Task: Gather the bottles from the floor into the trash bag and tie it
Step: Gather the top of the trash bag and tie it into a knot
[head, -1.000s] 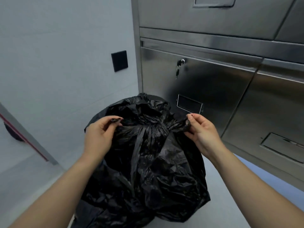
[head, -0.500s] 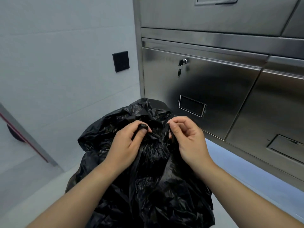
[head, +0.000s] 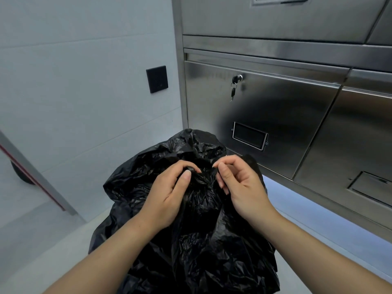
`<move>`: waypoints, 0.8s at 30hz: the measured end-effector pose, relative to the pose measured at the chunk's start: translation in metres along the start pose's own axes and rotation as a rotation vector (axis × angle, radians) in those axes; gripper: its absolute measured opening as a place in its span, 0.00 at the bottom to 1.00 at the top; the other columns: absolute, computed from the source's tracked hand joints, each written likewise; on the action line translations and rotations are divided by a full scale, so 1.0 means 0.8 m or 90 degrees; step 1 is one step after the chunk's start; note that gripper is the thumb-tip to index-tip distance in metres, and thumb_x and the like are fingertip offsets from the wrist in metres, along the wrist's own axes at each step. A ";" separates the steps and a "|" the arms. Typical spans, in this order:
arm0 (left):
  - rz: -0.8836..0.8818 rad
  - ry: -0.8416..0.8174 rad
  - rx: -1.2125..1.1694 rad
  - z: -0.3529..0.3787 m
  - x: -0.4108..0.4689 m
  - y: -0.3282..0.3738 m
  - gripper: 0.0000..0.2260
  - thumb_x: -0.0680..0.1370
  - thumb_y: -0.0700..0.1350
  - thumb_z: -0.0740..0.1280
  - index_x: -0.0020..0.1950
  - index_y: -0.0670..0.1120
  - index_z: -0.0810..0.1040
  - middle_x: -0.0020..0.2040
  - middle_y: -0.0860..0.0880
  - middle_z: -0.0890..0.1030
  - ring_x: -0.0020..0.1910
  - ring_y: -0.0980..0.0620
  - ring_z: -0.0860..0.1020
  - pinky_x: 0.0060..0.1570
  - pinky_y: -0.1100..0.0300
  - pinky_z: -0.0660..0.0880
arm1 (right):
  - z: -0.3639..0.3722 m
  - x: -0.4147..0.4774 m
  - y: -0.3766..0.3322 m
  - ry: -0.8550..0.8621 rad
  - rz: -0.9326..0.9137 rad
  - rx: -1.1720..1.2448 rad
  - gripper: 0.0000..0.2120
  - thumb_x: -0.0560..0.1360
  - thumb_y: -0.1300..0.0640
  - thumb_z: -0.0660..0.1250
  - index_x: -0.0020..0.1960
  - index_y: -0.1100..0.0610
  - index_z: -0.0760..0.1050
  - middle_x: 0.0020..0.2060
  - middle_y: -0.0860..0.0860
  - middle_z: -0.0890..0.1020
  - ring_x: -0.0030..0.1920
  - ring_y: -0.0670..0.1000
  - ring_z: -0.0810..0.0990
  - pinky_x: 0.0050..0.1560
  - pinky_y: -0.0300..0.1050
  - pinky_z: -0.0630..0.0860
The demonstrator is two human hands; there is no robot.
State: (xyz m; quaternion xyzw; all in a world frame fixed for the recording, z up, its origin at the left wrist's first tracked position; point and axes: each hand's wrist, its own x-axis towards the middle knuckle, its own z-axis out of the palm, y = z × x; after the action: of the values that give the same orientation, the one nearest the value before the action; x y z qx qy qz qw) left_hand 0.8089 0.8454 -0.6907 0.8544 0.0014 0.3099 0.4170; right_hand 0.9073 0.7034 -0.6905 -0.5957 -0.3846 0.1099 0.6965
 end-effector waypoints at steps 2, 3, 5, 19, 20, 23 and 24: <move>-0.005 0.013 -0.010 0.003 0.000 -0.001 0.16 0.80 0.53 0.51 0.48 0.51 0.78 0.43 0.60 0.79 0.44 0.62 0.77 0.45 0.72 0.67 | 0.001 0.000 0.004 0.005 0.000 -0.018 0.06 0.79 0.54 0.60 0.47 0.51 0.75 0.26 0.43 0.71 0.29 0.42 0.68 0.33 0.32 0.65; -0.011 0.019 -0.003 0.004 0.001 -0.001 0.15 0.80 0.52 0.53 0.47 0.52 0.79 0.43 0.60 0.80 0.44 0.61 0.77 0.45 0.72 0.68 | 0.001 -0.001 0.005 0.001 0.002 -0.020 0.05 0.79 0.54 0.60 0.49 0.52 0.75 0.26 0.42 0.71 0.29 0.42 0.67 0.34 0.32 0.66; -0.021 0.022 0.025 0.005 0.002 -0.001 0.10 0.78 0.52 0.57 0.47 0.54 0.78 0.45 0.59 0.80 0.46 0.59 0.78 0.46 0.72 0.68 | 0.001 -0.002 0.008 -0.018 0.007 -0.036 0.07 0.77 0.53 0.60 0.53 0.51 0.73 0.27 0.42 0.70 0.29 0.43 0.66 0.34 0.34 0.66; 0.019 -0.067 0.200 -0.024 0.000 -0.025 0.05 0.77 0.45 0.61 0.47 0.49 0.77 0.42 0.60 0.76 0.41 0.62 0.75 0.39 0.72 0.68 | -0.050 0.004 0.023 -0.082 0.025 -0.221 0.09 0.75 0.50 0.61 0.56 0.45 0.69 0.25 0.44 0.69 0.28 0.45 0.64 0.36 0.42 0.63; 0.018 -0.067 0.208 -0.027 0.001 -0.028 0.05 0.77 0.45 0.61 0.47 0.50 0.77 0.41 0.60 0.76 0.39 0.62 0.74 0.37 0.72 0.67 | -0.057 0.006 0.026 -0.069 0.035 -0.212 0.09 0.75 0.51 0.61 0.55 0.45 0.69 0.25 0.44 0.68 0.28 0.45 0.63 0.36 0.43 0.62; 0.019 -0.072 0.226 -0.033 0.004 -0.035 0.05 0.77 0.46 0.61 0.47 0.50 0.76 0.39 0.57 0.76 0.38 0.59 0.74 0.35 0.71 0.67 | -0.073 0.009 0.032 -0.038 0.050 -0.189 0.09 0.74 0.51 0.62 0.54 0.44 0.70 0.26 0.47 0.68 0.29 0.48 0.64 0.35 0.46 0.63; 0.019 -0.073 0.230 -0.034 0.005 -0.036 0.05 0.77 0.46 0.61 0.47 0.50 0.76 0.40 0.57 0.77 0.38 0.58 0.74 0.35 0.70 0.67 | -0.075 0.008 0.033 -0.034 0.055 -0.186 0.09 0.74 0.52 0.62 0.54 0.44 0.70 0.27 0.50 0.68 0.29 0.50 0.64 0.35 0.47 0.63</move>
State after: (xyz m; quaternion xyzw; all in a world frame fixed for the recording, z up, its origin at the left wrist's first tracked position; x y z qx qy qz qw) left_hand 0.8047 0.8848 -0.6967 0.9315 0.0203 0.2619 0.2518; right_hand 0.9600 0.6697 -0.7115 -0.7034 -0.3887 0.0984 0.5868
